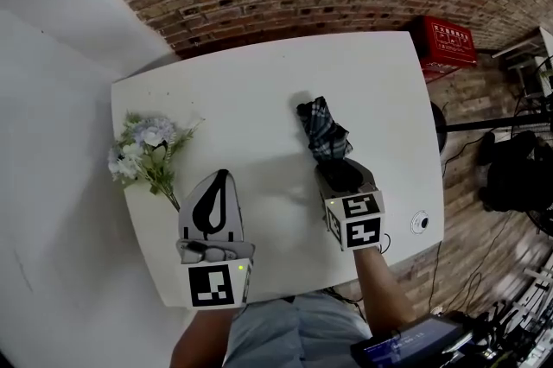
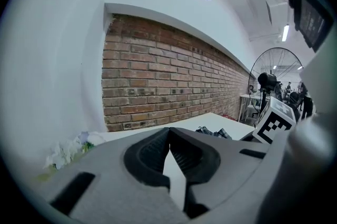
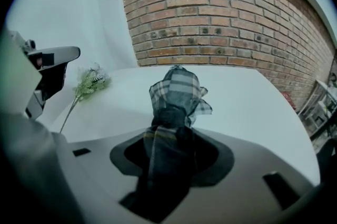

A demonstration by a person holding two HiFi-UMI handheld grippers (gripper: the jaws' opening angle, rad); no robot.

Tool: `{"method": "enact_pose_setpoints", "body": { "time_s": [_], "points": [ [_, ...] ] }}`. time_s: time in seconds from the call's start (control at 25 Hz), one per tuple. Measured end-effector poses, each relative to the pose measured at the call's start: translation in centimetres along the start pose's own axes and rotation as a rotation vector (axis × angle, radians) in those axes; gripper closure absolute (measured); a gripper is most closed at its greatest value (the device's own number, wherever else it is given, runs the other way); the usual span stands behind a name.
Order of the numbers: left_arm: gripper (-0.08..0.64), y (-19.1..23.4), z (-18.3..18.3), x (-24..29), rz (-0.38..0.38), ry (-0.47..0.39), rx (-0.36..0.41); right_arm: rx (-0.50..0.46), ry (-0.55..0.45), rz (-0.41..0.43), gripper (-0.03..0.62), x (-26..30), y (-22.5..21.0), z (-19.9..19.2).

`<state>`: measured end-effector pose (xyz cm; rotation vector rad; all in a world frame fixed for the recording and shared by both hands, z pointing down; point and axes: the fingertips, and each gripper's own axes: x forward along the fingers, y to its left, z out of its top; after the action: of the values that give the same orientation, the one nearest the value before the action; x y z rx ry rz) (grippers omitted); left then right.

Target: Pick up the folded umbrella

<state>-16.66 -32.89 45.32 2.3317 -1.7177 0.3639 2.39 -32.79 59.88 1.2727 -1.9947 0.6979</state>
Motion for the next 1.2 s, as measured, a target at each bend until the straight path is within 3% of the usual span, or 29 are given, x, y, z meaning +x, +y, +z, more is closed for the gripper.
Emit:
{"method": "enact_pose_setpoints", "body": {
  "time_s": [0.6,0.76,1.2],
  "points": [
    [0.554,-0.5,2.0,-2.0,0.036,-0.067,0.046,-0.033,-0.144,-0.002,0.405,-3.2,0.0,3.6],
    [0.554,-1.1,2.7,-2.7,0.039,-0.072,0.027,-0.044,-0.185,-0.002,0.405,-4.4,0.1,4.6],
    [0.554,-2.5,5.5,-5.6,0.059,-0.161,0.097,-0.07,-0.302,0.007,0.405,-9.0,0.6,7.3]
  ]
}}
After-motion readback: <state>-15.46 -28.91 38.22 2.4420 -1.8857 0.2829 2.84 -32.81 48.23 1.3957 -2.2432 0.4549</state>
